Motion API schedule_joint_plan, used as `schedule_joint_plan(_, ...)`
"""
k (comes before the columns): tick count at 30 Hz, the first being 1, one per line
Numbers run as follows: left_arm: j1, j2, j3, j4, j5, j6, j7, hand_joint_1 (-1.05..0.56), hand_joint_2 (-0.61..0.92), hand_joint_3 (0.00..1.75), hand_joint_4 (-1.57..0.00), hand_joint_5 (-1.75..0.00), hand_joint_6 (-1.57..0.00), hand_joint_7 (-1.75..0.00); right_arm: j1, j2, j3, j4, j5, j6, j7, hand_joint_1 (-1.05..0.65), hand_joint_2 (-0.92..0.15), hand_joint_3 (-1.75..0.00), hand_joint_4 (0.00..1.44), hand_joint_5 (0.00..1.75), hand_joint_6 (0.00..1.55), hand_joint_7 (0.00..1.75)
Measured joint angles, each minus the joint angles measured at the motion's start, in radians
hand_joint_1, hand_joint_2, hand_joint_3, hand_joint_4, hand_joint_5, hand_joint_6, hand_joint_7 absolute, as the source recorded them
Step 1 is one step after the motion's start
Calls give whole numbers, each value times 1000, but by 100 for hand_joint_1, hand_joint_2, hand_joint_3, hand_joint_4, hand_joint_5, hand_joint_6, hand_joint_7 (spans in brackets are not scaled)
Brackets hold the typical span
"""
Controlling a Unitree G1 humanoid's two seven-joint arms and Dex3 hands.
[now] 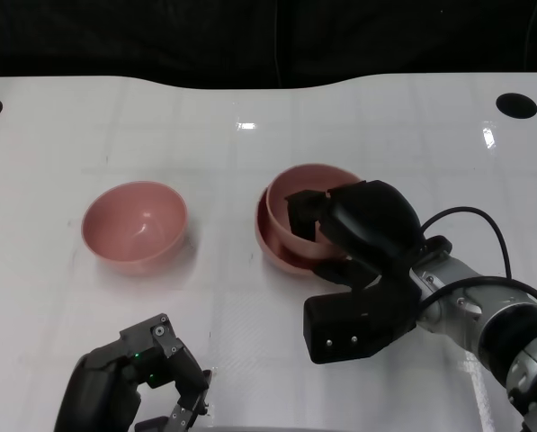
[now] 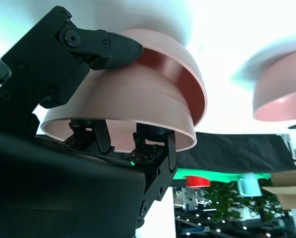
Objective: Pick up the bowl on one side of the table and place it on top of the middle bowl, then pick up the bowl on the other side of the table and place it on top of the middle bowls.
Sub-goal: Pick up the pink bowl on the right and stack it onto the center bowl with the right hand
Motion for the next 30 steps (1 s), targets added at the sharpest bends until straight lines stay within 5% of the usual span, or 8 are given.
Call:
schedule_joint_plan(16, -5, -12, -8, 0, 14, 0, 1, -19, 53, 102, -82, -161, -82, -136, -43, 54, 11, 26, -1, 43, 56, -21, -54, -88, 86, 175, 66, 173)
schedule_joint_plan(17, -5, -15, -9, 0, 14, 0, 1, -18, 53, 102, -81, -161, -81, -136, -45, 57, 12, 32, -2, 50, 59, -20, -57, -77, 84, 175, 73, 143)
schedule_joint_plan(19, -5, -18, -11, 0, 15, -2, 1, -18, 52, 104, -80, -161, -82, -136, -50, 64, 12, 43, 0, 63, 76, -21, -71, -52, 77, 153, 91, 71)
schedule_joint_plan(21, -5, -20, -12, 0, 16, -3, 1, -18, 51, 105, -80, -161, -82, -136, -65, 73, 10, 50, 8, 84, 115, -28, -85, -29, 65, 82, 81, 21)
schedule_joint_plan(23, -5, -23, -15, 0, 16, -4, 1, -17, 50, 107, -80, -162, -83, -135, -83, 79, 8, 54, 12, 111, 174, -37, -91, -21, 53, 34, 64, 4)
schedule_joint_plan(26, -2, -26, -17, 0, 17, -4, 1, -18, 48, 108, -80, -162, -83, -134, -92, 80, 16, 56, 8, 143, 223, -56, -92, -25, 37, 13, 46, 0)
schedule_joint_plan(30, -2, -26, -18, 0, 17, -4, 1, -19, 47, 109, -80, -162, -83, -135, -93, 80, 36, 57, 2, 161, 238, -68, -92, -32, 28, 7, 35, 0)
